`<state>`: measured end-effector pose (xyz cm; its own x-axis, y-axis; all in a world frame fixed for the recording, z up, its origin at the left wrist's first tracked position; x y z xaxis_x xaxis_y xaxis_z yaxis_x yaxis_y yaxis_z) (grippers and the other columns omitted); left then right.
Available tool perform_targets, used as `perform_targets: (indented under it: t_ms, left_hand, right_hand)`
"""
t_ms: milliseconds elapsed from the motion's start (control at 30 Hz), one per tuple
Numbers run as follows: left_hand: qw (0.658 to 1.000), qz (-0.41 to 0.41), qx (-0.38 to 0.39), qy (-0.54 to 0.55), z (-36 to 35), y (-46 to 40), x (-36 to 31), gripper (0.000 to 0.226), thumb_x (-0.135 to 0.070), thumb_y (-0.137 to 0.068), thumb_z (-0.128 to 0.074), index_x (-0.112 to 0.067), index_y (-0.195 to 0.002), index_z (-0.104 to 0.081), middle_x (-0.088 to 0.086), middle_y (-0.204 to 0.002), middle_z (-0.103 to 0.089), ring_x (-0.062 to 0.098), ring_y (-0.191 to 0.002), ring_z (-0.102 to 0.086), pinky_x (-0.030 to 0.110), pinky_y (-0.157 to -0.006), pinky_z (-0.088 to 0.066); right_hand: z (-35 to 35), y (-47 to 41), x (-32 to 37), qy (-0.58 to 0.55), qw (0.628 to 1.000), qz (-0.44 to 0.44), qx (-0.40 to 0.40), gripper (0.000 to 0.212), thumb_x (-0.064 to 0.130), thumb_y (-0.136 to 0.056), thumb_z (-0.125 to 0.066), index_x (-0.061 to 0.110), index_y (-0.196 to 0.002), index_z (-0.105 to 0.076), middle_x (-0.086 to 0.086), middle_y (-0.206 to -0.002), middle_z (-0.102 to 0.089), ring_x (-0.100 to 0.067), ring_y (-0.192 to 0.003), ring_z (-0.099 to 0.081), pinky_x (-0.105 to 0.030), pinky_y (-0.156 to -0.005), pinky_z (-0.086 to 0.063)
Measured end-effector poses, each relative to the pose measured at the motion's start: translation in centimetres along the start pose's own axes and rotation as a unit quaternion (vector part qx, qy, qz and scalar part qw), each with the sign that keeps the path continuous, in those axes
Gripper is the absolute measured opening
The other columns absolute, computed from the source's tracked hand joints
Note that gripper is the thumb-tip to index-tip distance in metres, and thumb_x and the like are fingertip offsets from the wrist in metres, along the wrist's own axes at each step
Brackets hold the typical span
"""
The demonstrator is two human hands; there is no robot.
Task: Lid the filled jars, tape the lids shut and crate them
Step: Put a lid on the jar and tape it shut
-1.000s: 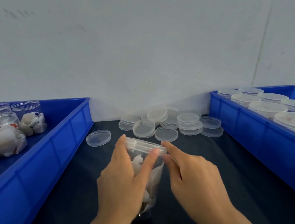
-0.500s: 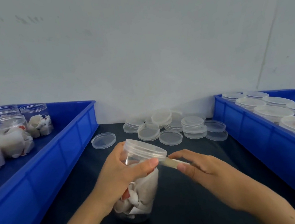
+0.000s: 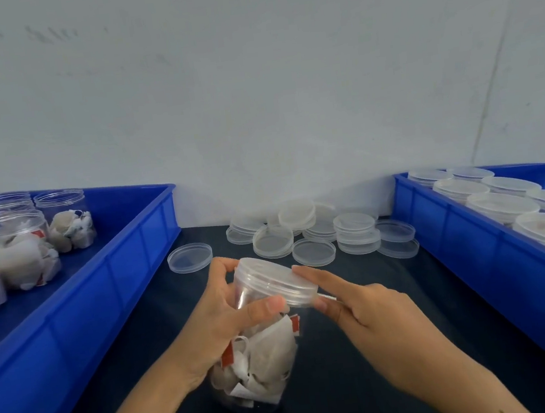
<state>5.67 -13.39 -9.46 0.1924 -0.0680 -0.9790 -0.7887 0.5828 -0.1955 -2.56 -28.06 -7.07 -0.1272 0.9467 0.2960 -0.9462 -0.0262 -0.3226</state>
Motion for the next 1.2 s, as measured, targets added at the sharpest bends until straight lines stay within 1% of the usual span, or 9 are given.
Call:
perform_targets:
  t_ms: [100,167,233,300,533,733,833,933,1200]
  left_hand:
    - [0.995,-0.018,-0.049,-0.090,0.2,0.2,-0.3,0.056,-0.069,-0.068,-0.065,-0.032,-0.107,-0.049,-0.025,-0.099,-0.067,-0.008,-0.090,-0.065,0.013,-0.064,-0.052]
    - [0.946,-0.092,-0.165,-0.262,0.6,0.9,-1.7,0.037,-0.068,-0.078,-0.040,-0.043,-0.101,-0.055,-0.028,-0.099,-0.058,-0.009,-0.089,-0.061,0.013,-0.067,-0.048]
    - [0.875,-0.166,-0.250,-0.380,-0.4,1.9,-3.1,0.049,-0.061,-0.089,-0.026,-0.035,-0.117,-0.056,-0.026,-0.103,-0.050,-0.004,-0.088,-0.059,0.018,-0.072,-0.050]
    - [0.862,-0.129,-0.242,-0.426,-1.8,1.9,-2.6,0.068,-0.074,-0.084,-0.021,-0.031,-0.133,-0.041,-0.024,-0.112,-0.042,-0.002,-0.100,-0.055,0.030,-0.083,-0.053]
    - [0.891,-0.002,-0.238,-0.386,-0.6,1.2,-1.5,0.081,-0.107,-0.032,-0.028,-0.059,-0.096,-0.016,-0.039,-0.089,-0.035,-0.010,-0.086,-0.043,0.023,-0.071,-0.036]
    - [0.906,-0.009,-0.210,-0.368,0.0,0.5,-1.5,0.082,-0.104,-0.034,-0.032,-0.054,-0.099,-0.031,-0.036,-0.089,-0.047,-0.015,-0.079,-0.046,0.025,-0.070,-0.040]
    - [0.924,0.013,-0.204,-0.323,0.8,0.3,-1.1,0.085,-0.101,-0.033,-0.040,-0.046,-0.099,-0.041,-0.031,-0.090,-0.056,-0.010,-0.082,-0.053,0.018,-0.065,-0.039]
    - [0.939,0.014,-0.200,-0.279,1.4,0.4,-0.8,0.083,-0.096,-0.034,-0.050,-0.046,-0.100,-0.047,-0.028,-0.092,-0.063,-0.010,-0.087,-0.058,0.018,-0.068,-0.042]
    - [0.975,0.008,-0.156,-0.160,1.1,0.5,-0.5,0.078,-0.080,-0.033,-0.072,-0.043,-0.101,-0.056,-0.024,-0.095,-0.070,0.000,-0.092,-0.067,0.032,-0.084,-0.052]
  right_hand:
    - [-0.4,0.1,-0.3,-0.038,0.999,-0.027,-0.015,0.043,0.053,-0.099,-0.026,0.063,-0.139,-0.017,0.012,-0.055,-0.051,-0.004,-0.055,-0.049,-0.019,-0.052,-0.037]
    - [-0.6,0.3,-0.5,-0.048,0.997,-0.048,-0.028,0.043,0.050,-0.100,-0.027,0.057,-0.142,-0.023,0.010,-0.056,-0.050,-0.004,-0.059,-0.051,-0.017,-0.054,-0.038]
    - [-0.8,0.4,-0.3,-0.045,0.996,-0.058,-0.043,0.045,0.048,-0.101,-0.025,0.051,-0.146,-0.021,0.011,-0.058,-0.047,-0.006,-0.059,-0.050,-0.016,-0.055,-0.038]
    - [-1.0,0.5,0.1,-0.036,0.996,-0.054,-0.057,0.047,0.045,-0.102,-0.024,0.047,-0.149,-0.015,0.012,-0.062,-0.045,-0.007,-0.061,-0.050,-0.019,-0.058,-0.039]
    - [-0.8,0.7,1.3,-0.008,1.000,-0.014,-0.026,0.052,0.038,-0.103,-0.024,0.046,-0.150,-0.005,0.013,-0.063,-0.044,-0.007,-0.061,-0.049,-0.021,-0.058,-0.040]
    - [-1.7,0.7,-1.1,-0.263,0.950,-0.144,0.086,0.042,0.059,-0.091,-0.040,0.040,-0.128,-0.048,0.012,-0.047,-0.050,-0.001,-0.042,-0.045,-0.017,-0.049,-0.036]
    - [-1.3,0.5,-1.0,-0.238,0.958,-0.134,0.083,0.040,0.065,-0.089,-0.037,0.038,-0.108,-0.059,0.017,-0.058,-0.055,0.005,-0.053,-0.051,-0.018,-0.056,-0.038]
    - [-0.8,0.4,-0.9,-0.132,0.983,-0.110,0.064,0.041,0.065,-0.092,-0.026,0.040,-0.111,-0.053,0.010,-0.078,-0.061,-0.004,-0.074,-0.056,-0.024,-0.070,-0.045]
    - [0.0,0.4,-1.2,-0.045,0.996,-0.066,0.041,0.040,0.051,-0.101,-0.023,0.058,-0.139,-0.012,0.001,-0.064,-0.048,-0.012,-0.065,-0.051,-0.021,-0.065,-0.041]
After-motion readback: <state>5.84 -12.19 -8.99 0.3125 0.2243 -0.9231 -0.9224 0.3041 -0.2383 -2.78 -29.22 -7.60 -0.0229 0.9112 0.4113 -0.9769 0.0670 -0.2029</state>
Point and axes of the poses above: each hand's wrist, its own y-axis away from the middle knuckle, its own z-axis out of the back of the hand, x = y × z, the point moved 7 cm from there along -y, towards the middle knuckle
